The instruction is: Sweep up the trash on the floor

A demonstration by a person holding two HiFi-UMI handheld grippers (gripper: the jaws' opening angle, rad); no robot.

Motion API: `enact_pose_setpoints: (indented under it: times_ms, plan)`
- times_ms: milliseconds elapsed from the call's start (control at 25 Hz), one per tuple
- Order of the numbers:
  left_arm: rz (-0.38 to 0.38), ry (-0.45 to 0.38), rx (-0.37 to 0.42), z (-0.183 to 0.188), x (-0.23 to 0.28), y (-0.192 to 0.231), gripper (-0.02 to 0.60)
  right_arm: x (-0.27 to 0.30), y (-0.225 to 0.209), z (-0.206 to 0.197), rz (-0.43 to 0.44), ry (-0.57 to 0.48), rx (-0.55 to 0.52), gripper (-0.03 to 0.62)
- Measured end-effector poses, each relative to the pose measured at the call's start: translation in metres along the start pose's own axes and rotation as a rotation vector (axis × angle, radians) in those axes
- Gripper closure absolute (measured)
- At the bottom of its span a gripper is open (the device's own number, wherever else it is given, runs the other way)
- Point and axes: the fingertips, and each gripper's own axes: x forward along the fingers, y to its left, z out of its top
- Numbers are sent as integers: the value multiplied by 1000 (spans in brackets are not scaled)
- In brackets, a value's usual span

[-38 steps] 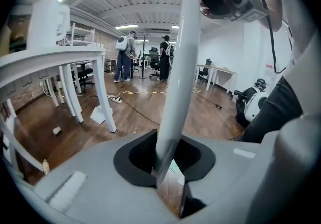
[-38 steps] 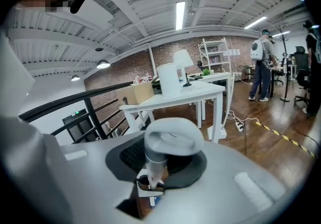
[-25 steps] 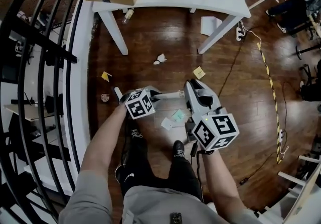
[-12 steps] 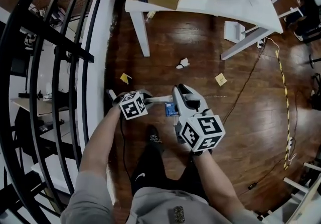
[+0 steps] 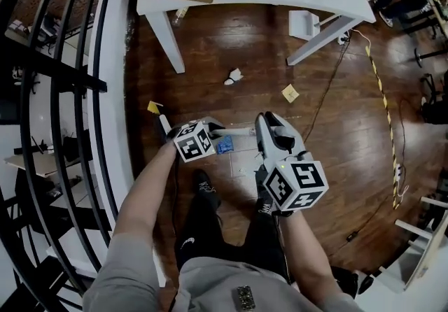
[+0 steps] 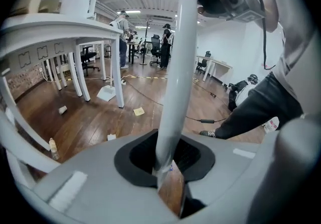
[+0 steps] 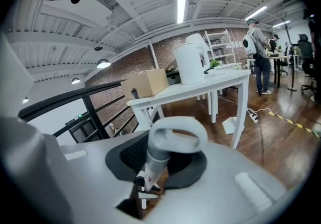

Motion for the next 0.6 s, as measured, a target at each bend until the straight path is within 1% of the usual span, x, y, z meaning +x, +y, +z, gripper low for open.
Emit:
enact_pose_setpoints:
  times_ms: [200, 360, 480, 600]
  plan:
    - [-46, -56, 63, 73, 57, -33, 517, -62, -70, 10, -113, -29, 7, 528]
    - [-73, -87, 119, 137, 106, -65, 517, -120, -127, 18, -183, -57, -8, 528]
    - [-86, -101, 151, 183, 144, -93, 517, -164, -169, 22, -216, -74, -24, 528]
    - [-87, -91, 175, 223, 177, -115, 517, -202, -210, 26, -214, -92, -34, 528]
